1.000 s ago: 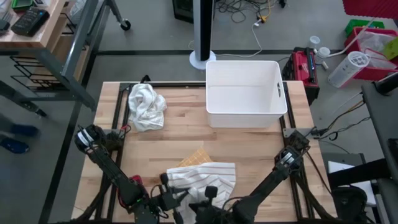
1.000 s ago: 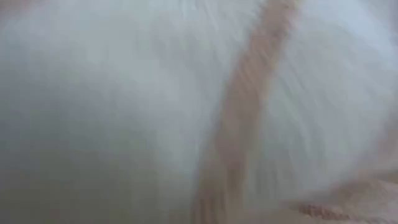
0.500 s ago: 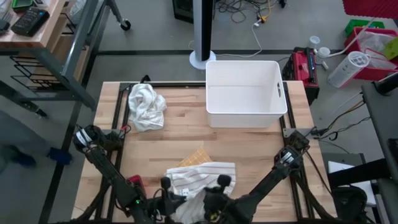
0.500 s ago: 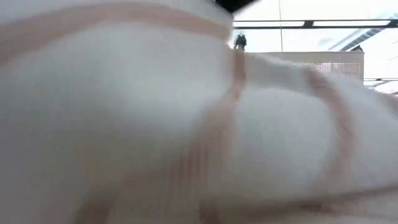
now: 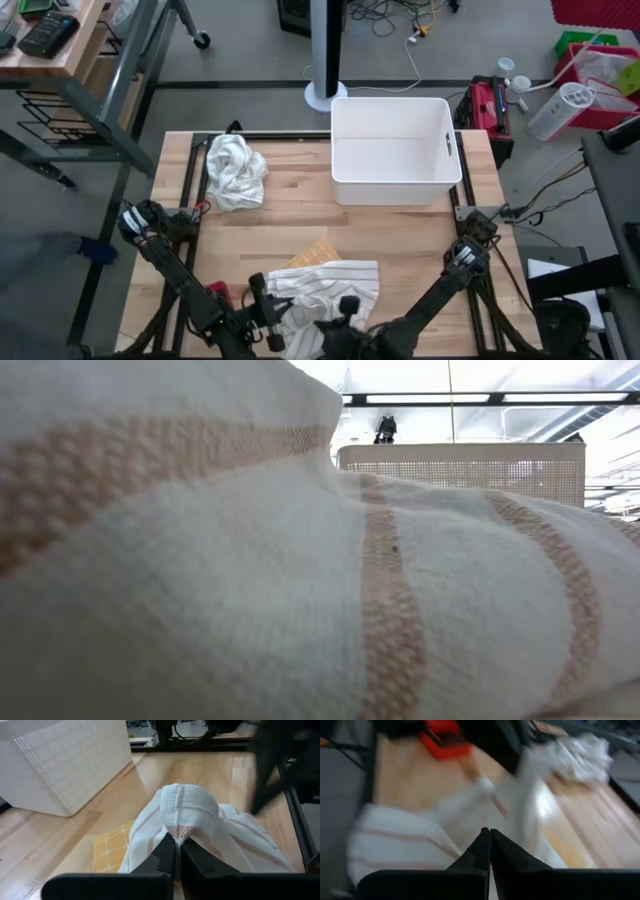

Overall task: Fold towel
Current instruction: Fold the white kitchen towel

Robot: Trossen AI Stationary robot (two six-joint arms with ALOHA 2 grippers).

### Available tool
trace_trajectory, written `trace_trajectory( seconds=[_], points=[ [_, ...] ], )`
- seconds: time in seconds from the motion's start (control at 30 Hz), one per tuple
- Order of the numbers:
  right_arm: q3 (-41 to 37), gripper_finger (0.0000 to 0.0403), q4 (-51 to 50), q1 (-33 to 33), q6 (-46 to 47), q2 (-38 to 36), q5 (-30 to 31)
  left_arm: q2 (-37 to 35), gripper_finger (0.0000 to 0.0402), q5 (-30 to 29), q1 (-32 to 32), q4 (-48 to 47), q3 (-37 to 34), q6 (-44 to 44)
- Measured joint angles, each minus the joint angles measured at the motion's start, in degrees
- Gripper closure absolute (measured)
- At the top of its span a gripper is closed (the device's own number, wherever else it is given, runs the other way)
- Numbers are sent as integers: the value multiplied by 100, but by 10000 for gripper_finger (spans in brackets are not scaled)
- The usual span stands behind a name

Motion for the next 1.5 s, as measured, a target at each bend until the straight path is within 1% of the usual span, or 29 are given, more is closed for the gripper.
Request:
trace_trajectory(
  seconds=[0.1,0.17,0.23,0.3,0.37,0.47,0.5,0.6,0.67,0.87,1.0,1.13,1.17,1.23,1.33,1.4,1.5],
  points=[
    [-3,395,886,-68,-827,28,-218,0,399,-13,11,-5,0,-36],
    [-3,391,1178,-156,-1060,96,-429,0,395,-14,29,-24,0,-97],
    [-12,385,1206,-246,-1147,172,-597,-2,388,12,29,-41,0,-194],
    [-12,374,1189,-313,-1206,254,-776,-6,374,241,29,-122,2,-208],
    [-14,360,1182,-344,-1206,336,-980,-14,356,481,29,-238,2,-222],
    [-18,334,1107,-353,-1070,408,-1032,-46,323,712,23,-278,2,-184],
    [-18,326,1107,-354,-1064,413,-1037,-56,313,884,18,-275,4,-136],
    [-18,305,1119,-355,-1057,412,-1019,-63,284,1716,8,-369,4,45],
    [-18,293,1067,-355,-1052,411,-1021,-47,271,2042,4,-466,4,20],
    [-66,270,770,-396,-854,415,-1093,58,254,2124,-5,-566,4,-85],
    [-188,260,757,-508,-1078,426,-1592,82,245,2000,16,-557,4,-126],
    [-371,254,979,-651,-1298,428,-1688,85,230,1867,20,-540,4,-138],
    [-414,254,1045,-693,-1364,428,-1764,85,226,1867,20,-533,4,-138],
    [-479,257,1057,-786,-1546,428,-2109,85,219,1867,20,-533,4,-138],
    [-633,279,1093,-900,-1548,428,-2452,85,214,1872,20,-533,4,-136],
    [-807,313,1353,-918,-1663,428,-2451,85,214,1873,20,-533,4,-136],
    [-955,383,1843,-848,-2075,432,-2410,85,219,1901,20,-533,4,-138]
  ],
)
